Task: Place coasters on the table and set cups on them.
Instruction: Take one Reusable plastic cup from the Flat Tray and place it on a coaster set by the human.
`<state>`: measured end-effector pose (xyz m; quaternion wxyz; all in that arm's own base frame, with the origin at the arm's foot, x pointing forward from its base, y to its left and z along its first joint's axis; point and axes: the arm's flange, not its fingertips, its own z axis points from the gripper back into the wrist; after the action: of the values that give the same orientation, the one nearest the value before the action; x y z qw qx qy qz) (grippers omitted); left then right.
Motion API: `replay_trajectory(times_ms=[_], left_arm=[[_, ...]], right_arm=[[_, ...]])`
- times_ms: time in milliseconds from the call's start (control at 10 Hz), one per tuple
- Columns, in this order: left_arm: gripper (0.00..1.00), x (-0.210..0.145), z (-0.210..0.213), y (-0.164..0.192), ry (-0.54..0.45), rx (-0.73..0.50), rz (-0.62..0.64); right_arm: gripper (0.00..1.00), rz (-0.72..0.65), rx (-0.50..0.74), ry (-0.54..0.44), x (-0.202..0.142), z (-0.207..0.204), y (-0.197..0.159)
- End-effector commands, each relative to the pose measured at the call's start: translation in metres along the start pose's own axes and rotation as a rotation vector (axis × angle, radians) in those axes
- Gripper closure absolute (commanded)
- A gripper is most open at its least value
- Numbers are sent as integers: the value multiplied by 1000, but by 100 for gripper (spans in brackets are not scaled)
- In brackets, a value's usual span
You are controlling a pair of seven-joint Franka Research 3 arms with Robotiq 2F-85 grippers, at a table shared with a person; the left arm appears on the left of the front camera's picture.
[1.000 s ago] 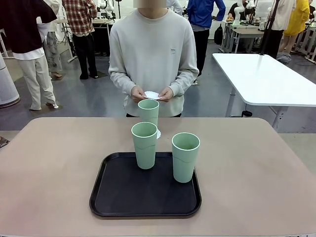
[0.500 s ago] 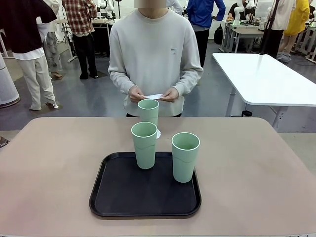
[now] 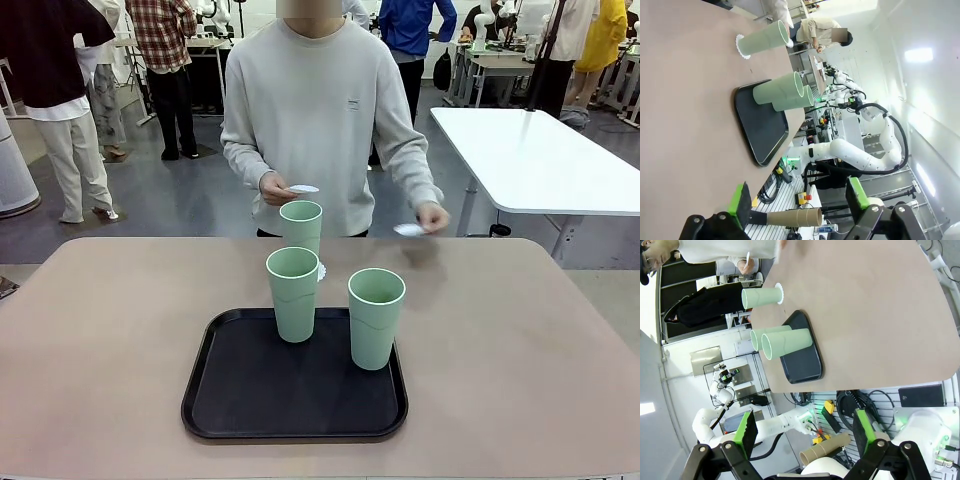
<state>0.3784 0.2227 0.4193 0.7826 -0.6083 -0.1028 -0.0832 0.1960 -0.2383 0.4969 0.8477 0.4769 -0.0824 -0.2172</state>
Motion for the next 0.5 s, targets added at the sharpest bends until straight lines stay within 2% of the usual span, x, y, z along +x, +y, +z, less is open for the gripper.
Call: replay_trajectory(times_ms=[0,400], left_arm=[[0,-1,0,-2,3,-1,-3],[0,-1,0,-2,3,-1,-3]], right_arm=[[0,12,21,1,0,-1,0],[0,12,21,1,0,-1,0]])
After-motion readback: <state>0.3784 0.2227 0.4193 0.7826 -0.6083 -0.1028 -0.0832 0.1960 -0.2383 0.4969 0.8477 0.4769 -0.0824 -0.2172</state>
